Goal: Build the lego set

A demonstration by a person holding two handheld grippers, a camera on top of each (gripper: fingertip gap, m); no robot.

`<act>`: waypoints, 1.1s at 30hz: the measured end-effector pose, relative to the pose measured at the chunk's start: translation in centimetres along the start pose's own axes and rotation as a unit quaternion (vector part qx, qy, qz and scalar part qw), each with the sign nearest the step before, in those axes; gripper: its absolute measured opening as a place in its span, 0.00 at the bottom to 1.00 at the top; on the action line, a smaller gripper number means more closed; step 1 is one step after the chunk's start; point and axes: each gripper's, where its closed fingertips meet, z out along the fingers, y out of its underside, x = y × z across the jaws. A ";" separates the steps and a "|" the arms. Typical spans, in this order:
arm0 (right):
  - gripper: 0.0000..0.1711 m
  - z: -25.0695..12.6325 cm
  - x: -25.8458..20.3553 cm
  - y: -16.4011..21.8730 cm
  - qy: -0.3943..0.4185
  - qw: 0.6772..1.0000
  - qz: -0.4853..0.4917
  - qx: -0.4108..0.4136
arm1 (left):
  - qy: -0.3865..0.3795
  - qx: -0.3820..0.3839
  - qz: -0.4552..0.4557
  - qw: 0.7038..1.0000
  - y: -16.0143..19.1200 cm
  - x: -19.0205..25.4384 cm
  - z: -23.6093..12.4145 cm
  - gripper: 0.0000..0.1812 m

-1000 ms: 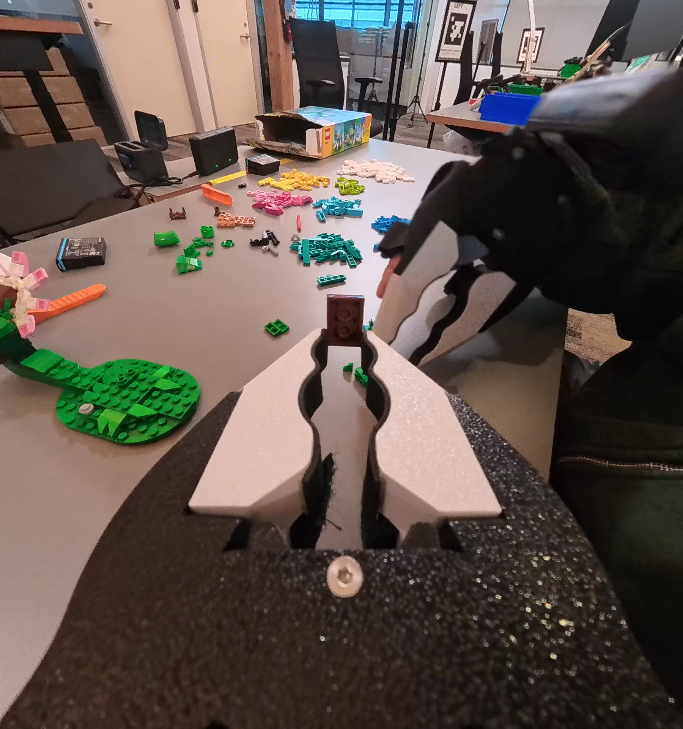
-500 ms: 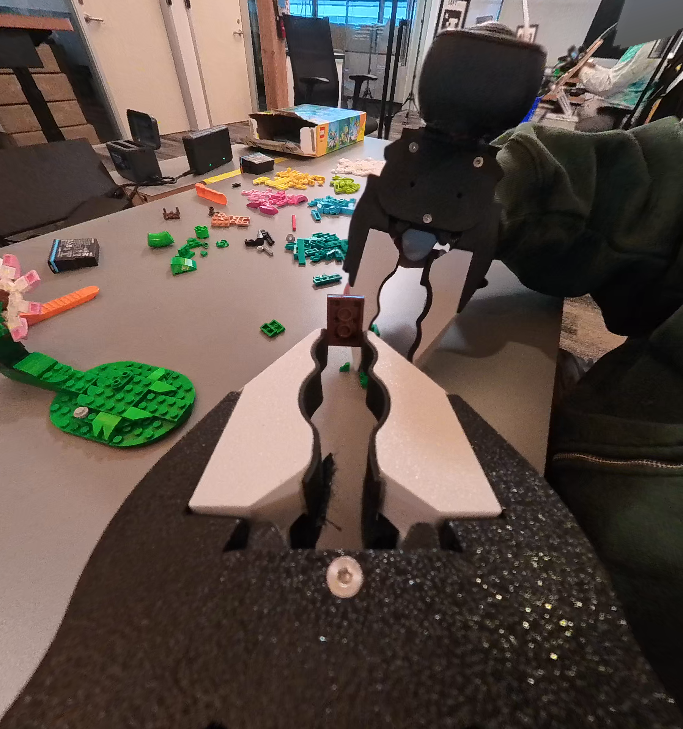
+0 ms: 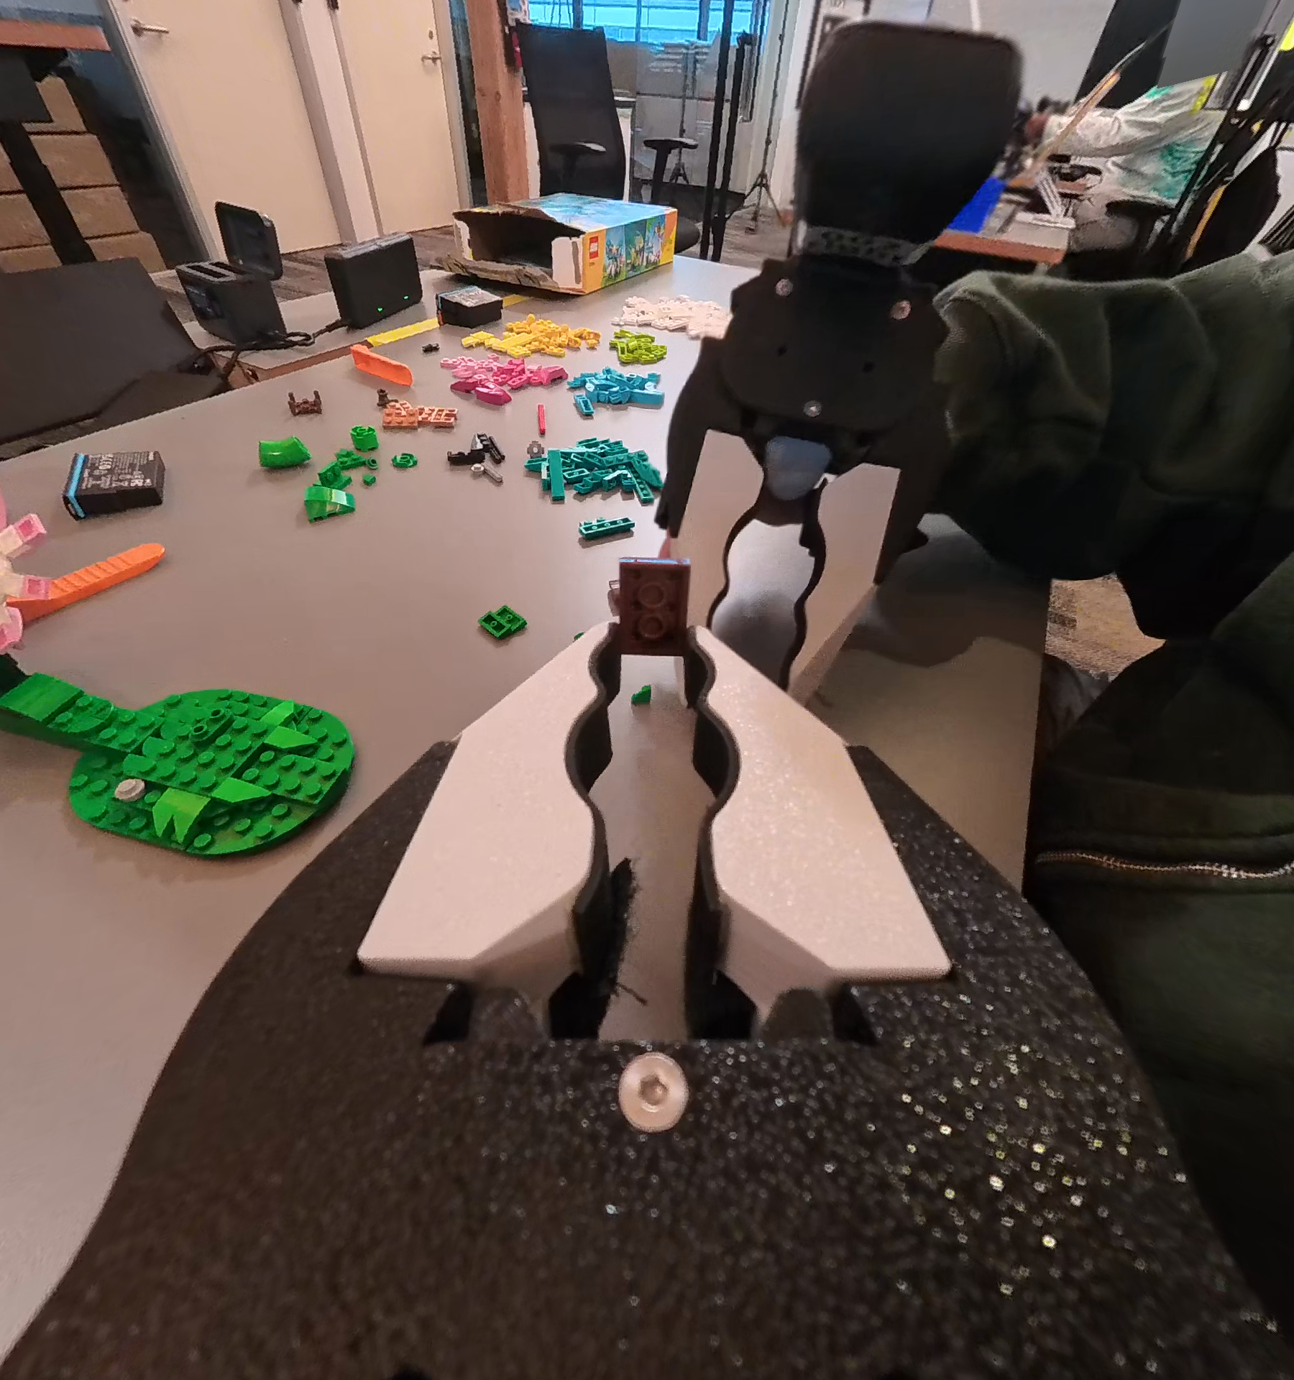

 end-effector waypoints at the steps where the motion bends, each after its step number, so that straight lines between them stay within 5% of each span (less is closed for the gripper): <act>1: 0.18 0.2 0.0 0.1 -0.004 1.000 0.001 0.000 | 0.001 0.000 0.000 1.000 0.0 0.0 0.0 0.07; 15: 0.09 0.6 0.4 -0.1 -0.007 1.000 -0.009 0.006 | 0.018 0.006 0.002 1.000 -0.1 0.5 0.0 0.07; 24: 0.08 -5.7 1.8 -7.7 0.002 0.993 -0.023 0.115 | 0.058 0.050 0.047 0.996 -1.4 2.3 -0.4 0.07; 33: 0.08 -6.1 0.2 -10.1 -0.030 0.993 -0.054 0.097 | 0.068 0.056 0.072 0.993 -1.8 3.1 -0.4 0.08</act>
